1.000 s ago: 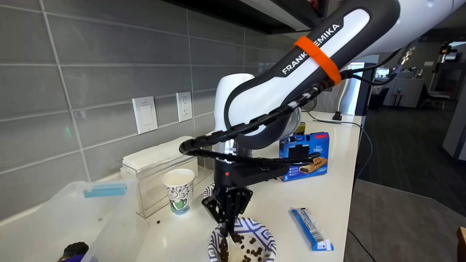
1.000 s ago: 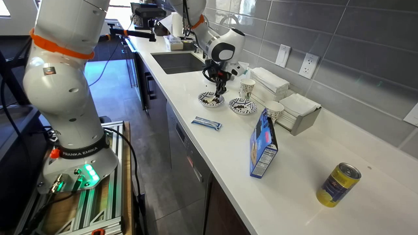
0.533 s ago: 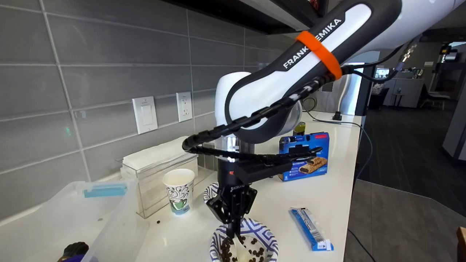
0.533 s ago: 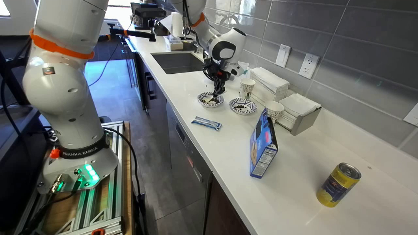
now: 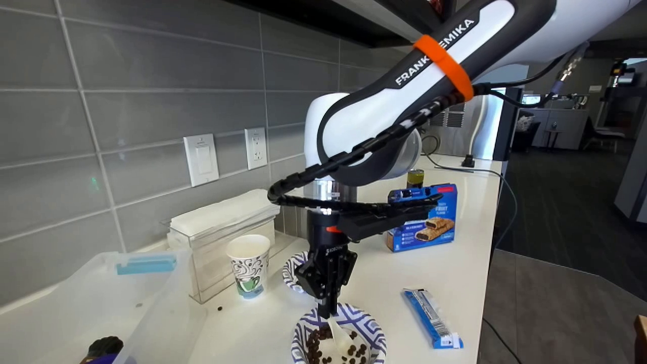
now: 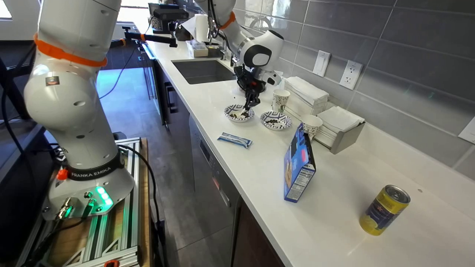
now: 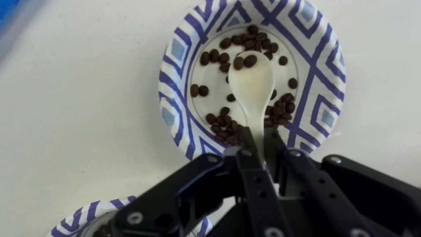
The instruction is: Use the spoon to scoop up the contents in the bowl and pour them in the other bowl
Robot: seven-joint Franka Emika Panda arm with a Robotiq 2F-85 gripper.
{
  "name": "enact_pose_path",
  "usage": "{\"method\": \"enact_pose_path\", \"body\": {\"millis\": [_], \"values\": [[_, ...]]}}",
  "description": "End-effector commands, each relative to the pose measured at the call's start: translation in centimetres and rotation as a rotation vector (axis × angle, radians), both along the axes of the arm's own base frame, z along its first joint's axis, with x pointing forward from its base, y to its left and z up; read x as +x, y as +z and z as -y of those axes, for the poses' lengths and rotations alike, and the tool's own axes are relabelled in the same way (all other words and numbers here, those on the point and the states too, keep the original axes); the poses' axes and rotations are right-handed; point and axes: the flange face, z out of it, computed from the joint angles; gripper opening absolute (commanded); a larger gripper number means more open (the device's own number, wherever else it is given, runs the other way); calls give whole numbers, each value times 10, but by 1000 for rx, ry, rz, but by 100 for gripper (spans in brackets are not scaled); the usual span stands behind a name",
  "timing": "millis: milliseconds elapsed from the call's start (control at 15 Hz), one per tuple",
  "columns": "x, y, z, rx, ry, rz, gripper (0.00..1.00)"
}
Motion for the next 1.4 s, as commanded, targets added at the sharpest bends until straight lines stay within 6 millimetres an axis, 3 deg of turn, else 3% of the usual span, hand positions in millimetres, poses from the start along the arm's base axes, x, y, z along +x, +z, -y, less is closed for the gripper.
{"method": "enact_pose_path", "body": {"millis": [0,533,1333], "values": [[-1,-3,4,7,32,18,3],[3,-5,-5,43,16,108,3],[-12,-16,-3,28,-2,32,3]]}}
